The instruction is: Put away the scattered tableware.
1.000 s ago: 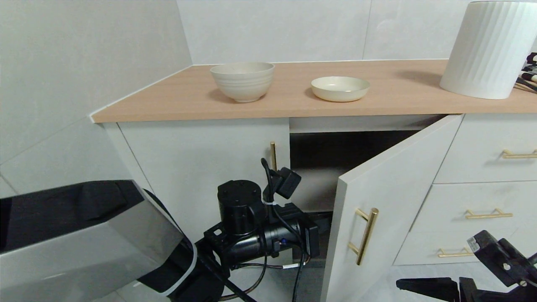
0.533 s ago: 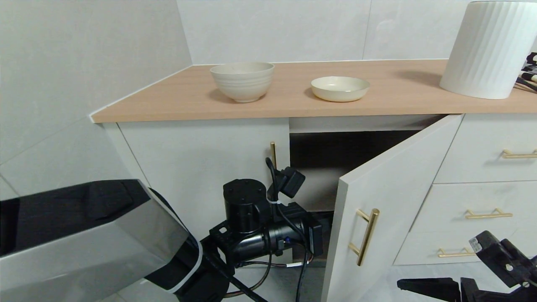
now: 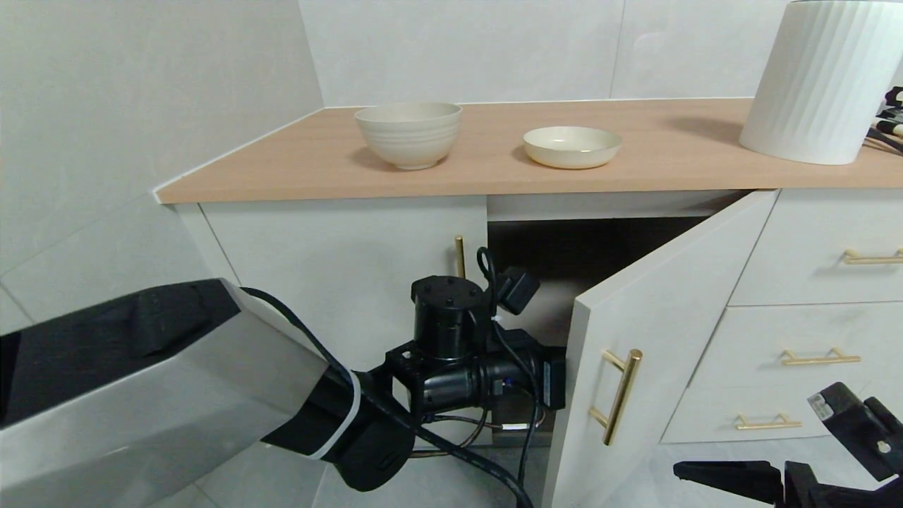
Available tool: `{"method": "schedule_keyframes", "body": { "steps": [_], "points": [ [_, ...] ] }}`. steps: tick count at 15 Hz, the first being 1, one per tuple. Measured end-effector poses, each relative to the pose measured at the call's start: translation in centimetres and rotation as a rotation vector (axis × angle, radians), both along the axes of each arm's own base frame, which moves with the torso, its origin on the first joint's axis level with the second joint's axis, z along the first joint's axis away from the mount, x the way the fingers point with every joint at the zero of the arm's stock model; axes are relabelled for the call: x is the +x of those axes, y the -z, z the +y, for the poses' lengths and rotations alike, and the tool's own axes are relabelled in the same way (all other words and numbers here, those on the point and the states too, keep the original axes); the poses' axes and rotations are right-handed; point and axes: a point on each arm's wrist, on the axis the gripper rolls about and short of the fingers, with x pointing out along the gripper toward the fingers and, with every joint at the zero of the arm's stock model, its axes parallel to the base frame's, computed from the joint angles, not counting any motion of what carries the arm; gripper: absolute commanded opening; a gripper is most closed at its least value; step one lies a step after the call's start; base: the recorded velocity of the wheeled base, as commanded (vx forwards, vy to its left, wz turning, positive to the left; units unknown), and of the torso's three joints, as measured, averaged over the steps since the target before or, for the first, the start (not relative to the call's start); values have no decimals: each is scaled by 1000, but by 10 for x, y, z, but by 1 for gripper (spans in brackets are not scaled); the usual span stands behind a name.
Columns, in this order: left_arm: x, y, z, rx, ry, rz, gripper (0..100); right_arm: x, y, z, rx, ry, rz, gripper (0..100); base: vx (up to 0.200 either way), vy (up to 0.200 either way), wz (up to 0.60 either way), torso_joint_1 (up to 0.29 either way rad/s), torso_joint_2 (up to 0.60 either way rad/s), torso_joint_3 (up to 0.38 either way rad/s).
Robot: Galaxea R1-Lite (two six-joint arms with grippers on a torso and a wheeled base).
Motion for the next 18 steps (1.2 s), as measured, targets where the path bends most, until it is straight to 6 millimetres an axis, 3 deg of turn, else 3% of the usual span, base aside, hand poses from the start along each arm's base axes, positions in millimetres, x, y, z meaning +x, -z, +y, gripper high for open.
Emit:
{"method": "schedule_keyframes", "body": {
  "steps": [4, 7, 13, 18],
  "points": [
    [13, 1, -13, -1, -31, -9, 0, -5, -5, -3, 22, -1, -29, 100, 0, 0, 0, 0, 0, 0],
    [7, 2, -22, 1, -44, -16, 0, -9, -7, -6, 26, -3, -34, 100, 0, 0, 0, 0, 0, 0],
    [-26, -7, -16, 21, -18, -5, 0, -12, -13, -9, 48, -3, -63, 100, 0, 0, 0, 0, 0, 0],
    [-46, -11, -34, 5, 49, -19, 0, -14, -15, -10, 58, -9, -75, 100, 0, 0, 0, 0, 0, 0]
  ]
}}
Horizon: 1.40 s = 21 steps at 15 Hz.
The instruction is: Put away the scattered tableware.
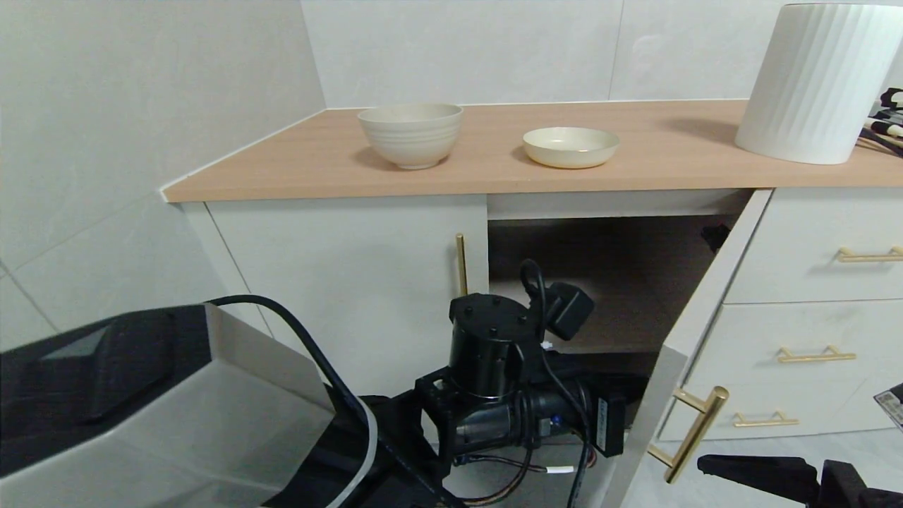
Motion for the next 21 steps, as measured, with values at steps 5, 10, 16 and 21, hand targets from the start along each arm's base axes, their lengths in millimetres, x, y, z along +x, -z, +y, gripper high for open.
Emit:
{"method": "schedule_keyframes", "body": {
  "steps": [5, 10, 16, 21],
  "points": [
    [-4, 5, -8, 8, 20, 5, 0, -4, -2, -2, 9, -6, -11, 100, 0, 0, 0, 0, 0, 0],
    [1, 6, -15, 10, 16, 8, 0, -9, -8, -6, 36, -9, -46, 100, -120, 0, 0, 1, 1, 1],
    [10, 10, -29, 1, 20, 2, 0, -19, -14, -9, 12, -44, -15, 100, 0, 0, 0, 0, 0, 0],
    [7, 0, -49, 2, 44, 15, 0, -28, -31, -13, 79, -128, -81, 100, 0, 0, 0, 0, 0, 0]
  ]
}}
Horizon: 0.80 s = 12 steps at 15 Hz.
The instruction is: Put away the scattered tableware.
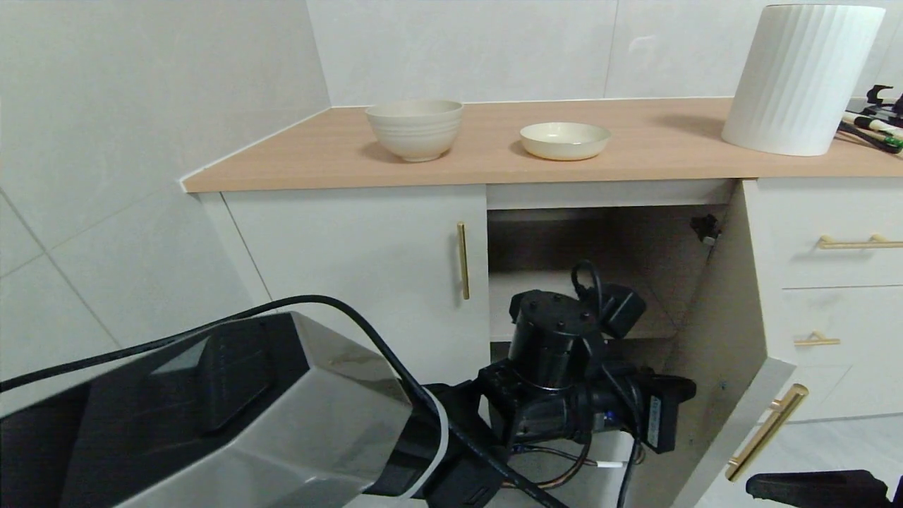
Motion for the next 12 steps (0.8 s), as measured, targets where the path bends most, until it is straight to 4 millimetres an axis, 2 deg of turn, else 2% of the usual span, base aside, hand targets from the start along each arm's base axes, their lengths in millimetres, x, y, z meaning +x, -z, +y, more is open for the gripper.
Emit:
{"method": "schedule_keyframes", "body": {
  "steps": [3, 6, 8, 12],
  "points": [
    [-33, -19, -33, -30, 30, 13, 0, -6, -17, -6, 71, 10, -43, 100, 0, 0, 0, 0, 0, 0],
    [-34, -25, -34, -45, -34, -3, 0, -9, -27, -11, 111, 29, -77, 100, 0, 0, 0, 0, 0, 0],
    [-27, -36, -25, -60, -67, -13, 0, -8, -26, -11, 103, 36, -67, 100, 0, 0, 0, 0, 0, 0],
    [-3, -60, 20, -57, -188, -28, 0, 10, -31, -2, 60, 127, -19, 100, 0, 0, 0, 0, 0, 0]
  ]
}}
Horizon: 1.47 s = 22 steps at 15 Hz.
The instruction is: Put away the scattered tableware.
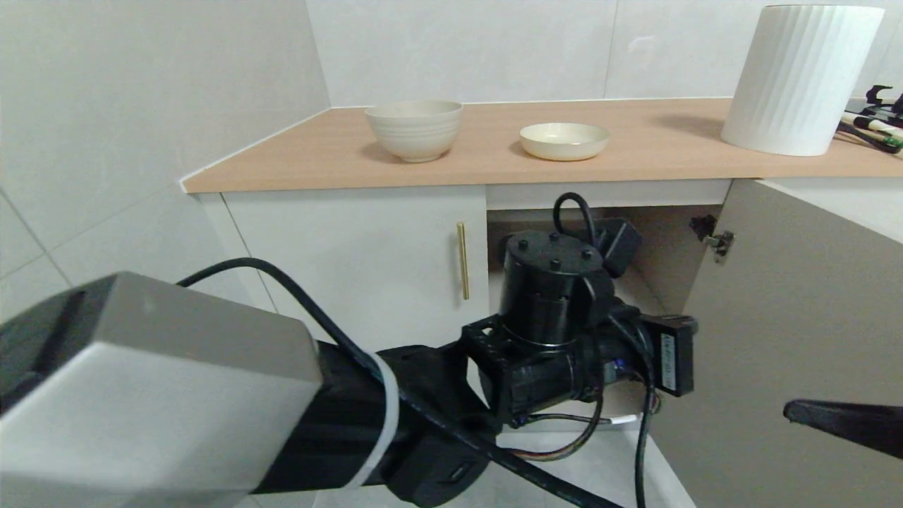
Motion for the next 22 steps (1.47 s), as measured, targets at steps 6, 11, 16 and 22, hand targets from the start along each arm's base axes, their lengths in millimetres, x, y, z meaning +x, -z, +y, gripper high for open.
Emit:
{"method": "schedule_keyframes", "body": {
  "steps": [6, 11, 16, 22],
  "points": [
    [11, -32, 142, 70, -311, -80, 0, 69, -32, 34, -53, 263, 51, 100, 0, 0, 0, 0, 0, 0],
    [-32, -45, 255, 184, -557, -62, 0, 123, -33, 55, -151, 365, 115, 100, 0, 0, 0, 0, 0, 0],
    [-62, -52, 292, 195, -644, -67, 100, 149, -21, 35, -186, 497, 173, 100, 0, 0, 0, 0, 0, 0],
    [-59, -59, 294, 165, -665, -109, 100, 130, -35, 26, -219, 509, 209, 100, 0, 0, 0, 0, 0, 0]
  ]
}}
